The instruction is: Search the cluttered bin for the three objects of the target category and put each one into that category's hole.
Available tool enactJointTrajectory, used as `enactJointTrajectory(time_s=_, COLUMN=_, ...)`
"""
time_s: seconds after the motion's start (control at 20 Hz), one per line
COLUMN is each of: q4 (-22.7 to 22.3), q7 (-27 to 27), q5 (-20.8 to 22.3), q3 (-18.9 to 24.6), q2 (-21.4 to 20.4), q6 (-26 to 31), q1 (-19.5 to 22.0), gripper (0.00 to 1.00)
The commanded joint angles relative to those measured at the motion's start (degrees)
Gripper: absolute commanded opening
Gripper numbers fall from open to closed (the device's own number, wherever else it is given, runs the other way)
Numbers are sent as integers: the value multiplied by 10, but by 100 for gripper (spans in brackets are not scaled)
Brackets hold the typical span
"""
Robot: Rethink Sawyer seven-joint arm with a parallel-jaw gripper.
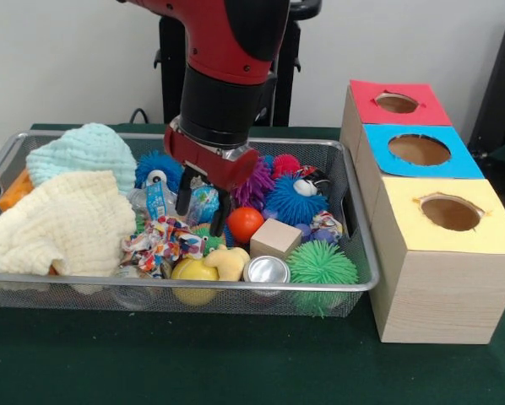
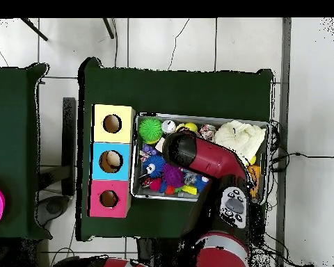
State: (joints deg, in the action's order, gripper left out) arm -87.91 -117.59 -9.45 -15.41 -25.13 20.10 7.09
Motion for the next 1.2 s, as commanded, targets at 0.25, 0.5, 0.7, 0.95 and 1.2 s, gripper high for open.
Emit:
enactJointTrajectory(time_s=0.25, q4=-6, q7=-68, q5=-2, q3=47, q2=33, q6=40, q1=-16, gripper=100)
enactJointTrajectory(time_s=0.5, q4=-3, q7=-77, q5=-12, q3=49, q2=35, q6=39, q1=-20, gripper=100)
enactJointTrajectory(time_s=0.7, q4=-9, q7=-79, q5=-18, q3=54, q2=28, q6=40, q1=-17, gripper=100)
enactJointTrajectory(time_s=0.95, q4=-3, q7=-72, q5=-17, q3=56, q2=22, q6=49, q1=-15, gripper=100)
enactJointTrajectory(time_s=1.2, q4=30, q7=-78, q5=-23, q3=54, q2=47, q6=47, q1=-13, gripper=100)
